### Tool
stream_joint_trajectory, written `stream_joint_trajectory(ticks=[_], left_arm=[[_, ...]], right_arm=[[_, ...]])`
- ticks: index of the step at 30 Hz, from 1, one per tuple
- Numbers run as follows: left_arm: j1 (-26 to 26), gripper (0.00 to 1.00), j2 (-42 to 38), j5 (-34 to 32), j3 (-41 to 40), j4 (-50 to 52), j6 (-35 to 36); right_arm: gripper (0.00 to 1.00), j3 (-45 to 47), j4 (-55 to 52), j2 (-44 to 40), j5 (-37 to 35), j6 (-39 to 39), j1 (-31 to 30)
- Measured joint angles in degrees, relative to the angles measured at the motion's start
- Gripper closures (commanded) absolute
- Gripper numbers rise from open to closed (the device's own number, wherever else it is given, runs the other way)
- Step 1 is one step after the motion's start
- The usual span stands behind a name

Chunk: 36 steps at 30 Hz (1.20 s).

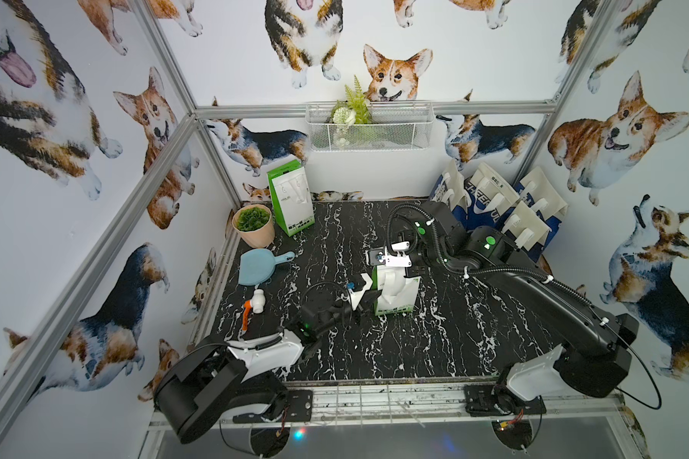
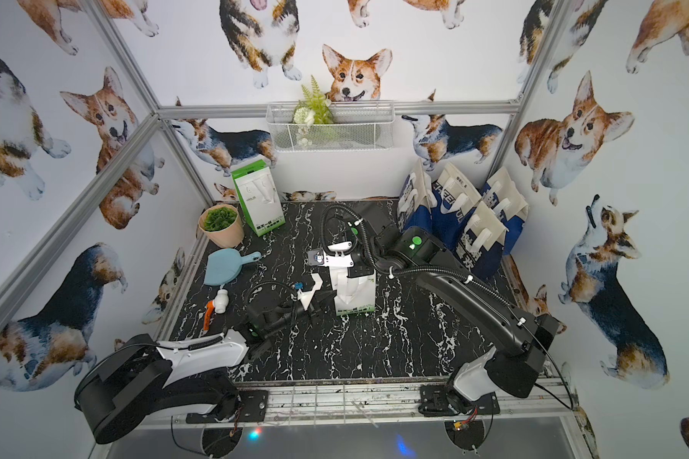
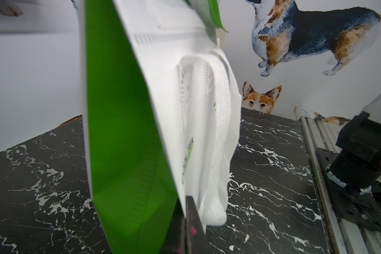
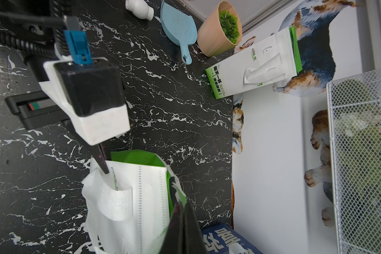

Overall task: Open the takeout bag
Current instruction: Open the takeout bag at the center of the board.

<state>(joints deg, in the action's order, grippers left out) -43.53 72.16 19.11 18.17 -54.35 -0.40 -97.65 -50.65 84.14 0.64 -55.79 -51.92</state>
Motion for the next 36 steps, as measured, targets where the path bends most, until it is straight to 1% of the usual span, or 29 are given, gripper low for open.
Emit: stream_joint_trajectory(ticks=[9, 12, 14, 17, 21, 27, 33, 36], left_arm=[[0.0, 1.0, -0.02, -0.02, 0.13, 0.37, 0.2], [0.0, 1.0, 0.02, -0.02, 0.2, 0.52, 0.2], [0.0, 1.0, 0.02, -0.09, 0.22, 1.09, 0.22], [0.0, 1.0, 0.15, -0.22, 0.22, 3.21, 0.22], [0.0, 1.0, 0.28, -0.44, 0.22, 3.28, 0.13], [0.0, 1.0, 0.15, -0.59, 0.22, 3.34, -0.07], [-0.02, 1.0, -0.02, -0.9, 0.22, 3.43, -0.07], [-0.02, 1.0, -0.07, -0.9, 0.22, 3.5, -0.07]], right_arm=[[1.0, -3.87, -4.24, 2.01, 0.02, -1.29, 0.33], [1.0, -3.93, -4.5, 2.08, 0.48, -1.2, 0.44], [1.0, -2.38, -3.98, 1.64, 0.83, -0.83, 0.46], [1.0, 3.74, -0.57, -0.26, 1.99, 0.81, 0.55], [1.0, 10.82, 5.09, -2.73, 3.19, 3.65, 0.5], [1.0, 15.63, 11.52, -4.81, 3.74, 6.51, 0.48], [1.0, 19.71, 17.46, -8.11, 1.62, 7.41, 0.42], [0.9, 21.29, 20.2, -9.44, 0.22, 7.91, 0.42]])
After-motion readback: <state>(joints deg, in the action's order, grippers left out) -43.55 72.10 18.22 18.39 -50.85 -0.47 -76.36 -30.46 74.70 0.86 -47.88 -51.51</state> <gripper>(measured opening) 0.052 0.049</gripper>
